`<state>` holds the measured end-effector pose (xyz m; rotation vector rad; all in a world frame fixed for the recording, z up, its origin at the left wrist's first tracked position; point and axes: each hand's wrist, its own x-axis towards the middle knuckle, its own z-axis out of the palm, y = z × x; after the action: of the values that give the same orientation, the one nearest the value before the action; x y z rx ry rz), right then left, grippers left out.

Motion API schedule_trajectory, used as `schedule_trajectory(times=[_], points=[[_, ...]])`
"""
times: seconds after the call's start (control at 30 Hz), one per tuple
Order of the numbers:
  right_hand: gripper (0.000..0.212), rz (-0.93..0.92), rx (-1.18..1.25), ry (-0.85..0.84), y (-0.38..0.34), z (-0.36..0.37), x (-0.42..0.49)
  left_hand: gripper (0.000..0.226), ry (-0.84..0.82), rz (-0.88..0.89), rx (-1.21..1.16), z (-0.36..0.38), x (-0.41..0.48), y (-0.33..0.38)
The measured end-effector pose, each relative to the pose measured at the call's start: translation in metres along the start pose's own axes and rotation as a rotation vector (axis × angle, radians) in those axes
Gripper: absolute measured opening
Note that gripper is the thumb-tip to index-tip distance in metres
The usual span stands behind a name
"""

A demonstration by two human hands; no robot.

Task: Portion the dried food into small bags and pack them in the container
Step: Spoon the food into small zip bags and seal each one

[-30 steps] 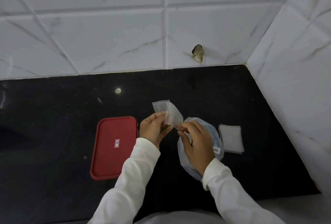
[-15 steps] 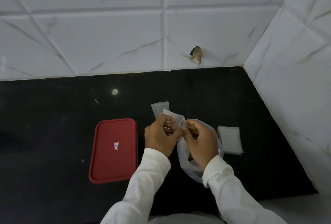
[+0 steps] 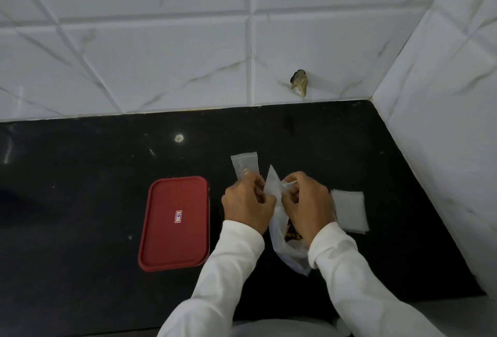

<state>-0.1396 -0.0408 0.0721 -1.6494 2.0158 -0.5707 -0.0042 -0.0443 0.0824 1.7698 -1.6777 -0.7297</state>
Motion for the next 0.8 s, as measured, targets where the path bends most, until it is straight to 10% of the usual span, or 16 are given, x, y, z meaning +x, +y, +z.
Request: schedule_trajectory(times=[0.23, 0.5, 0.8], points=[[0.030, -0.011, 0.238, -0.066, -0.013, -0.031, 0.007, 0.024, -0.063, 0.122, -0.216, -0.003, 0.008, -0.011], [0.041, -0.004, 0.304, -0.325, -0.025, -0.049, 0.011, 0.050, -0.278, -0.528, -1.094, 0.013, 0.017, -0.023], [0.050, 0.035, 0.205, -0.444, -0.035, -0.047, 0.015, 0.035, -0.303, -0.584, -1.388, 0.029, 0.011, -0.025]])
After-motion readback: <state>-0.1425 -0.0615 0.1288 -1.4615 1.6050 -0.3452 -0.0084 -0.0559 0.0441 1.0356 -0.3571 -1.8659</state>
